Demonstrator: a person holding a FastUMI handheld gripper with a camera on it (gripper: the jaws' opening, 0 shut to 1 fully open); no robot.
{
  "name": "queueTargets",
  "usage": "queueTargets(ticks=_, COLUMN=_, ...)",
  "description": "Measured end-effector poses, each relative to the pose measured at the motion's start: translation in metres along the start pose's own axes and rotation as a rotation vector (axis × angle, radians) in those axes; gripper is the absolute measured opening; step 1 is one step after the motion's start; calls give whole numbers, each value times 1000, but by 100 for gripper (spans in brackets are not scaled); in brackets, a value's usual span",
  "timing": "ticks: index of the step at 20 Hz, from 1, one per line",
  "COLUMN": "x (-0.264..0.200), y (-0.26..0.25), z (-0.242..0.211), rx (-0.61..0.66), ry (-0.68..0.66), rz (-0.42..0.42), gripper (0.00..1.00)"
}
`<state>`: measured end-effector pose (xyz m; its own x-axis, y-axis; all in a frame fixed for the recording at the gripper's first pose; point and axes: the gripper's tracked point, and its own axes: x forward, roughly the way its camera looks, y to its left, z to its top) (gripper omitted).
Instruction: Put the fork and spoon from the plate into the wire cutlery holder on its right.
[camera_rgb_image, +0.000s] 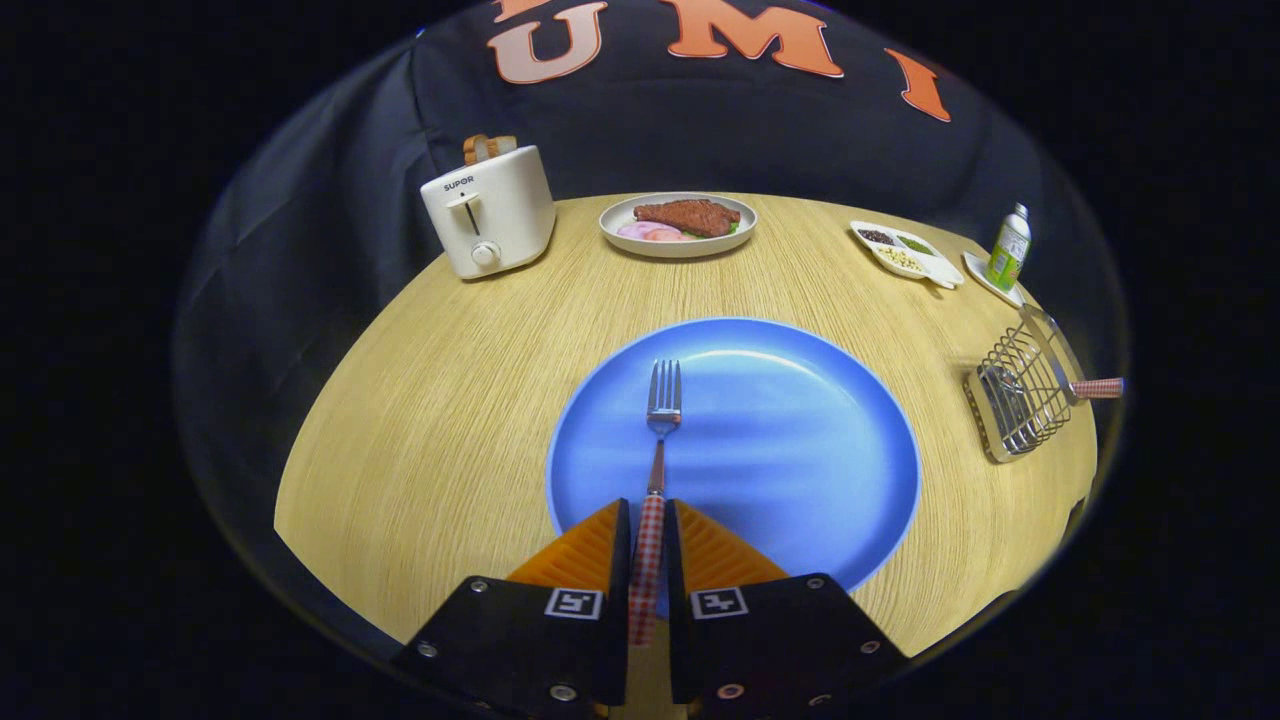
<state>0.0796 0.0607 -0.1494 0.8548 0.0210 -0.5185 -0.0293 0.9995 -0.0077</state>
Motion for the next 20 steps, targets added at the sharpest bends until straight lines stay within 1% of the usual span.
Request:
queueTargets(ticks=3, x=-2, y=-5, z=-1, rx=20, ry=11, rz=3, gripper=10)
queueTargets(ticks=4, x=-4, y=-5, z=1, rx=24, ry=14, rz=8, gripper=9)
queueTargets(ticks=11, x=-25, y=-34, z=26, rx=21, ry=3, rz=3, gripper=8)
queueTargets(ticks=20, x=-61, y=-111, z=66, rx=33, ry=6, rz=-47, gripper=9)
